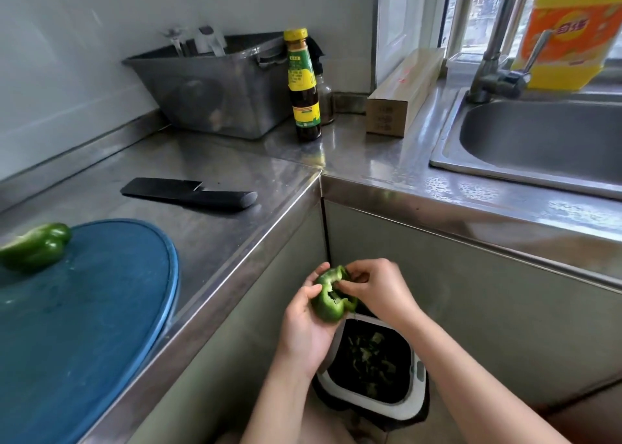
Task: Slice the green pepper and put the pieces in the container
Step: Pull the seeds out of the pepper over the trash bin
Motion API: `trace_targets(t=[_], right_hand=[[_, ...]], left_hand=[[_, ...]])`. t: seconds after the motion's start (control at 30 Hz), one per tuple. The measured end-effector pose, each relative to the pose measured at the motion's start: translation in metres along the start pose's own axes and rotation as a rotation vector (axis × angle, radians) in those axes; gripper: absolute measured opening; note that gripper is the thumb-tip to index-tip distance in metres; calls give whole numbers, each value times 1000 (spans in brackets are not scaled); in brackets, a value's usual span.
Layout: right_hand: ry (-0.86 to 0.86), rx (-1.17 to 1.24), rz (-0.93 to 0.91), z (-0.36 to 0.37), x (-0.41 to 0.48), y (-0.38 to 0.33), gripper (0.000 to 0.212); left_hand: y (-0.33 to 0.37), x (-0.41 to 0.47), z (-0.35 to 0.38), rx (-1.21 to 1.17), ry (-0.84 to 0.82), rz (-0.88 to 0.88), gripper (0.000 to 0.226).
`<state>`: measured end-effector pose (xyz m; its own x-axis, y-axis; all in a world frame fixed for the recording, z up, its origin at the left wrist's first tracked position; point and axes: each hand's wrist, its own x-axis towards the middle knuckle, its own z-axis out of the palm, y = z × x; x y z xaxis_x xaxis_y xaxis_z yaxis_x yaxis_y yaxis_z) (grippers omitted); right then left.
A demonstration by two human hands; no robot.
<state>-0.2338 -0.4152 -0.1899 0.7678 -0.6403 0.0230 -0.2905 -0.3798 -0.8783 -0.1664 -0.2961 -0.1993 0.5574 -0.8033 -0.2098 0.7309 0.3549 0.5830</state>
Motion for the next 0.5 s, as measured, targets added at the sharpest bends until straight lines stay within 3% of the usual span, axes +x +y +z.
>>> trace_targets(t=[0.2,0.33,0.43,0.5], right_hand=[[-17,-62,-32,-5,-7,-9,13],[30,-249,30,-11,-5,3,35],[59,-312,114,-14,-4,17,36],[15,-377,155,-12,-1,22,23]], left_hand=[[6,-7,17,110,81,16,36],[14,-11,25,198,200,80,26],[29,-23,34,268,169,73,25],[42,-33,44,313,105,53,27]])
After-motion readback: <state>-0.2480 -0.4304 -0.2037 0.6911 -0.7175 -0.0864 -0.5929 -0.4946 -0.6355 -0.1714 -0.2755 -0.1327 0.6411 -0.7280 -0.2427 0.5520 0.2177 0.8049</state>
